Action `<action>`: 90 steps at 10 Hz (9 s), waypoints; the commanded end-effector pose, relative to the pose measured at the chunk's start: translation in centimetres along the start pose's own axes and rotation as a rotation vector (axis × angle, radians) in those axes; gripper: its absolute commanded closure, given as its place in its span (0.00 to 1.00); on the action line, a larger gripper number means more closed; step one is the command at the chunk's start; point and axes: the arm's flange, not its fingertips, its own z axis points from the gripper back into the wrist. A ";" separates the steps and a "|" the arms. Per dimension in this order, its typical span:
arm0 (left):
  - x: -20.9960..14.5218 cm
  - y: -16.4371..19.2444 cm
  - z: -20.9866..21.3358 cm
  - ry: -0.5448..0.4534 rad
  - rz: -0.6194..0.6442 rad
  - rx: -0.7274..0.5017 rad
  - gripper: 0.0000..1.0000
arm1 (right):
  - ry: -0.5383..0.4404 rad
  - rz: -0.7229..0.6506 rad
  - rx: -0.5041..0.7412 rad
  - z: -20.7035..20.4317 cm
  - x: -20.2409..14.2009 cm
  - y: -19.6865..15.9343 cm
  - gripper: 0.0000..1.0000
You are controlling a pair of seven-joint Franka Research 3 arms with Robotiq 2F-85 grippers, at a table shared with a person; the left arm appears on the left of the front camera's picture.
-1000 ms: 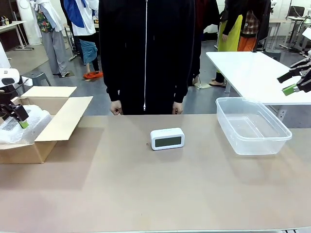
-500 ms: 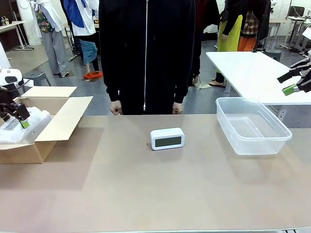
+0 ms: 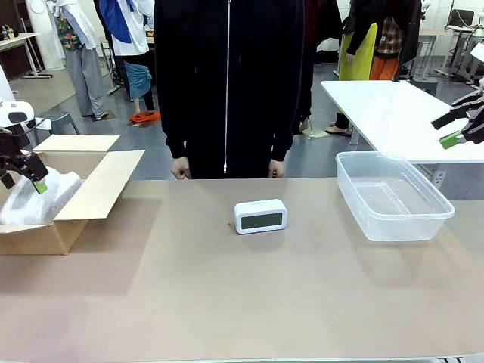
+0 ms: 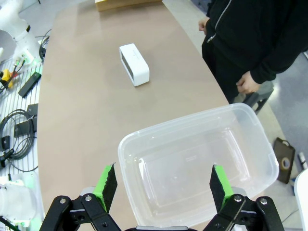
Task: Separate and place wrapped and unwrapped clocks.
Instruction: If the picked Digital clock is wrapped, place it in the Package Box ; if not, place it in the Organizing box, then pick up the Digital clock indicated by the person.
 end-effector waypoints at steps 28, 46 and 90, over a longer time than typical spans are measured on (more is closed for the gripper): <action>-2.9 -0.7 5.6 0.056 0.024 0.061 0.00 | -0.010 0.004 0.003 -0.1 0.0 0.0 0.00; -5.0 5.5 7.1 -0.226 -0.743 -0.070 0.00 | -0.010 0.004 0.003 -0.1 0.0 0.0 0.00; -1.3 11.1 5.9 -0.391 -1.182 -0.407 0.00 | -0.010 0.004 0.003 -0.1 0.0 0.0 0.00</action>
